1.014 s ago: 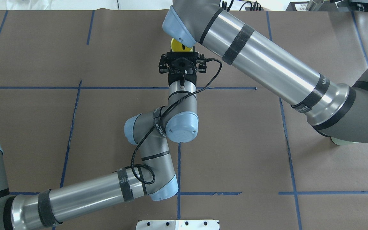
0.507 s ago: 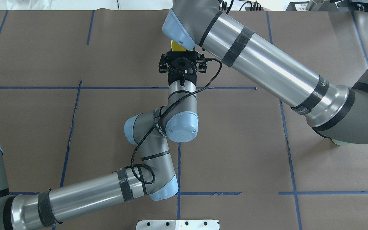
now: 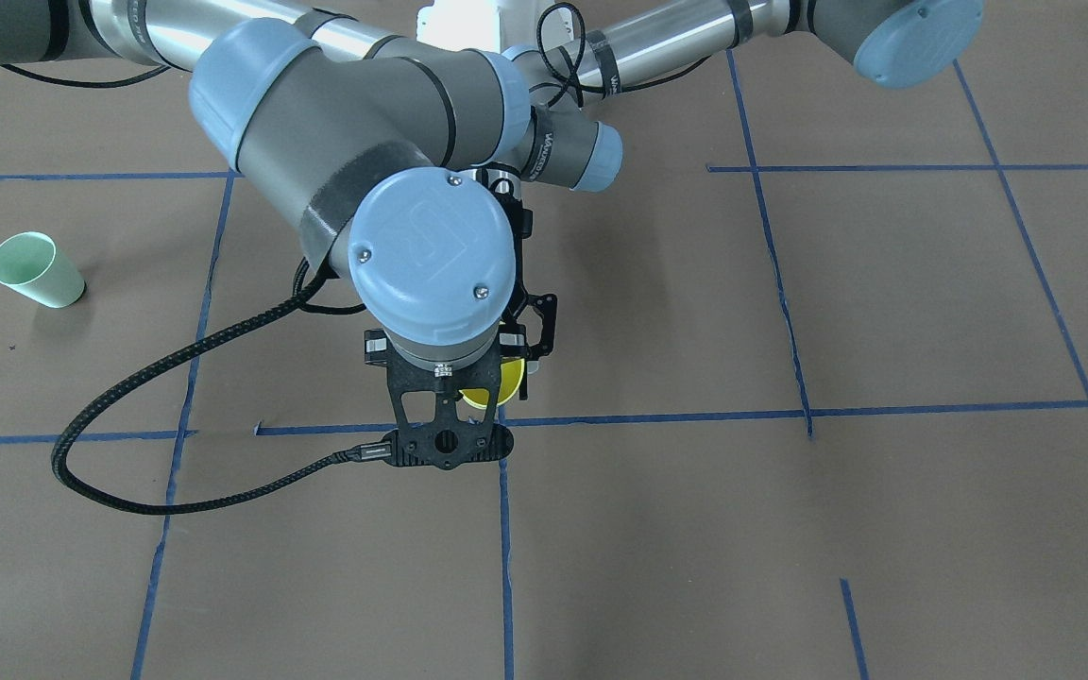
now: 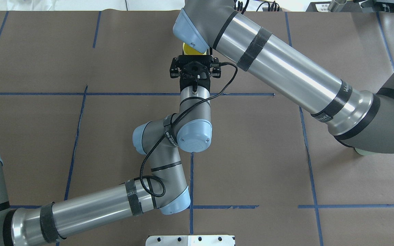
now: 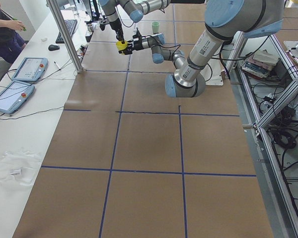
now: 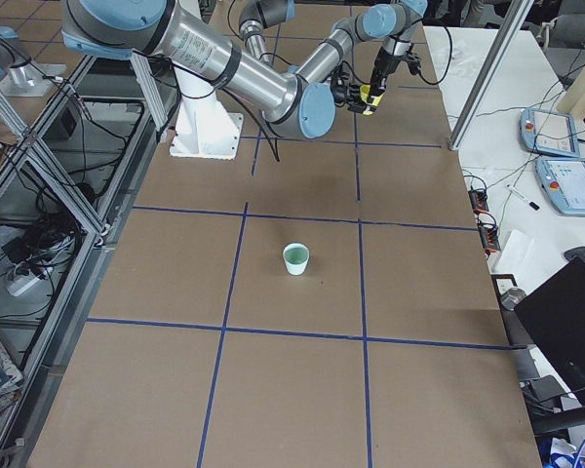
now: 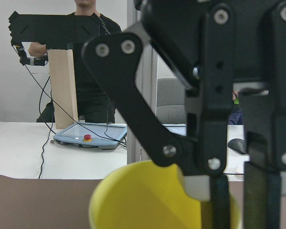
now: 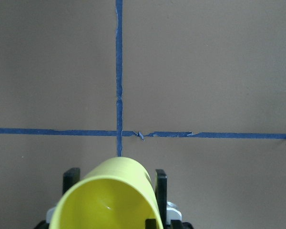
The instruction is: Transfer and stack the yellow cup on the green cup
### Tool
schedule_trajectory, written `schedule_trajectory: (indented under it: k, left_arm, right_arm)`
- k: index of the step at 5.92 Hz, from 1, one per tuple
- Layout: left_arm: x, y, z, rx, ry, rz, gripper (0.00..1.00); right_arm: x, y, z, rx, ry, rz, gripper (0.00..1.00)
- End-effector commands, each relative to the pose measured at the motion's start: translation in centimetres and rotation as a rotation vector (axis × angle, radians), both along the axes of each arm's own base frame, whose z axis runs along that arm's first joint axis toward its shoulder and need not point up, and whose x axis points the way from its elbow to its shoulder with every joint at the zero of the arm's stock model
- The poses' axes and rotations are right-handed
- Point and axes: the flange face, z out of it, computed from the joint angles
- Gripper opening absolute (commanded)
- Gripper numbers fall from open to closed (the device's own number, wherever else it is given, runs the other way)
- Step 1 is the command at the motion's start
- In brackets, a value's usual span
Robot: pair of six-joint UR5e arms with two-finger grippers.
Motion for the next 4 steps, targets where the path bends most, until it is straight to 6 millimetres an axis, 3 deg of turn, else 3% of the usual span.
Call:
schedule_trajectory:
  k: [1, 2, 3, 4]
  left_arm:
    - [0.0, -0.1, 0.3, 0.002, -0.024, 0.003, 0.76]
    - [0.0, -0.1, 0.2, 0.004, -0.028, 0.001, 0.97]
    - [0.0, -0.1, 0.5, 0.003, -0.034, 0.002, 1.00]
    - [0.0, -0.1, 1.5, -0.001, -0.047, -0.003, 1.00]
  right_arm:
    - [0.5, -0.2, -0.5, 0.003, -0.006, 0.008, 0.00]
    - [1.7, -0.4, -1.5, 0.015, -0.022, 0.021, 0.00]
    - [2.5, -0.7, -1.9, 0.001, -0.030, 0.044, 0.00]
    - [4.6, -1.3, -3.8, -0.005, -0.057, 0.086, 0.00]
